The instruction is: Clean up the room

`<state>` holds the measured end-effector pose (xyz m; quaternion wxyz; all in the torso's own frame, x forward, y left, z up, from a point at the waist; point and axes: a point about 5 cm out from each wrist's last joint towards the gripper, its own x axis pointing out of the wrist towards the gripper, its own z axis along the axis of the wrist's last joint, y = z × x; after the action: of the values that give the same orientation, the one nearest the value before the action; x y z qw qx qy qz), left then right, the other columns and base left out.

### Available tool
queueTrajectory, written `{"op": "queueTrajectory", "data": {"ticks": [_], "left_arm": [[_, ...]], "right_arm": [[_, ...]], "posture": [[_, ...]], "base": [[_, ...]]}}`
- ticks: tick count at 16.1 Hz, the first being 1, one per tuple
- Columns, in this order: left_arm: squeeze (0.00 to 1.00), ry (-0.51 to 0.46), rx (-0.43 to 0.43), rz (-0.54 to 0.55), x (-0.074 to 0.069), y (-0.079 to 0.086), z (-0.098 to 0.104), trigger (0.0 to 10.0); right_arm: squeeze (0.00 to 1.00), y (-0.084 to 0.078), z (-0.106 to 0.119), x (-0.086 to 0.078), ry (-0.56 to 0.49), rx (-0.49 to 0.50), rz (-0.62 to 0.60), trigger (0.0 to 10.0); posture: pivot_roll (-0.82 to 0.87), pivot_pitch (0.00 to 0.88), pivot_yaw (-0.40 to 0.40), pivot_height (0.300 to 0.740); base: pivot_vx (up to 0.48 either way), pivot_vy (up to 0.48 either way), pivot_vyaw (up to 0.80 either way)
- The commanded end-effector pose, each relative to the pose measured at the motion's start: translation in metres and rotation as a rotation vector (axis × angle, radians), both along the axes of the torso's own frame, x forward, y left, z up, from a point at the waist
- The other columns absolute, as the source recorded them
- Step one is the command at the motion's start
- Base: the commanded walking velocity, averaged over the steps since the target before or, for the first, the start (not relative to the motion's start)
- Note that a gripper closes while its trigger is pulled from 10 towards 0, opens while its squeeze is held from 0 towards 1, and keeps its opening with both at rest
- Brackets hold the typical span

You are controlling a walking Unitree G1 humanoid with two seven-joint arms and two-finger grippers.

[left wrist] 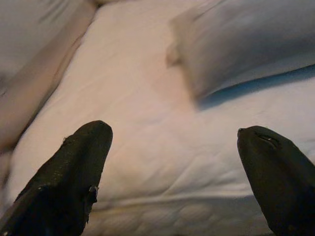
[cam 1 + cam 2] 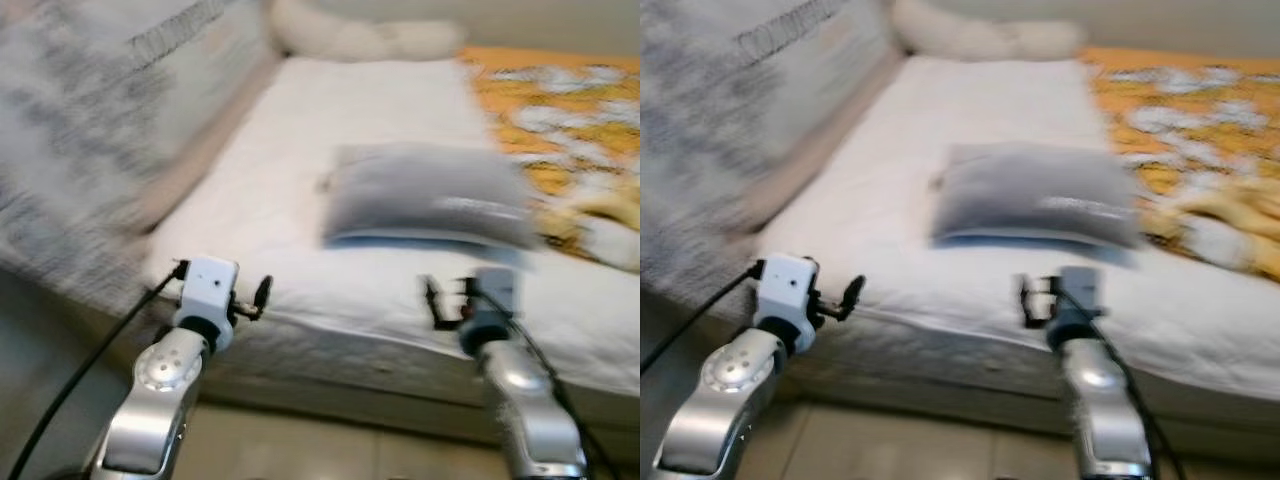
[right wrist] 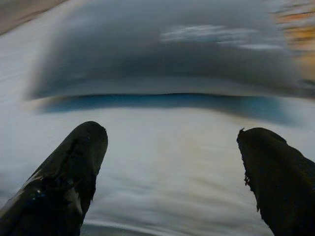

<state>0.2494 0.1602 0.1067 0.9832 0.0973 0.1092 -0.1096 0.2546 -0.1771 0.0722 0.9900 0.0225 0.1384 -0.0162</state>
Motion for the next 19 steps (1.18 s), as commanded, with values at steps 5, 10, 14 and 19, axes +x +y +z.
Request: {"op": "queueTrajectory", "data": {"ticks": [5, 10, 14, 19], "left_arm": [[0.00, -0.005, -0.011, 0.072, 0.005, 0.013, 0.002, 10.0], [0.00, -0.016, -0.006, 0.102, 0.010, 0.016, 0.005, 10.0], [0.00, -0.011, -0.008, 0.104, 0.010, 0.016, 0.005, 10.0], [0.00, -0.012, -0.020, 0.109, 0.010, 0.016, 0.006, 10.0]], "right_arm": [[0.00, 0.005, 0.009, 0.009, -0.049, 0.034, 0.023, 10.0], [0.00, 0.005, 0.010, 0.013, -0.046, 0.018, 0.044, 10.0], [0.00, 0.008, 0.012, 0.014, -0.057, 0.007, 0.074, 10.0], [0.00, 0.015, 0.014, 0.013, -0.067, 0.028, 0.110, 10.0]], "posture": [[-0.04, 0.000, 0.022, 0.740], [-0.04, 0.000, 0.022, 0.740], [-0.04, 0.000, 0.021, 0.740], [-0.04, 0.000, 0.023, 0.740]], "base": [[0.000, 0.000, -0.62], [0.213, 0.000, 0.00], [0.313, 0.000, 0.00], [0.350, 0.000, 0.00]]}}
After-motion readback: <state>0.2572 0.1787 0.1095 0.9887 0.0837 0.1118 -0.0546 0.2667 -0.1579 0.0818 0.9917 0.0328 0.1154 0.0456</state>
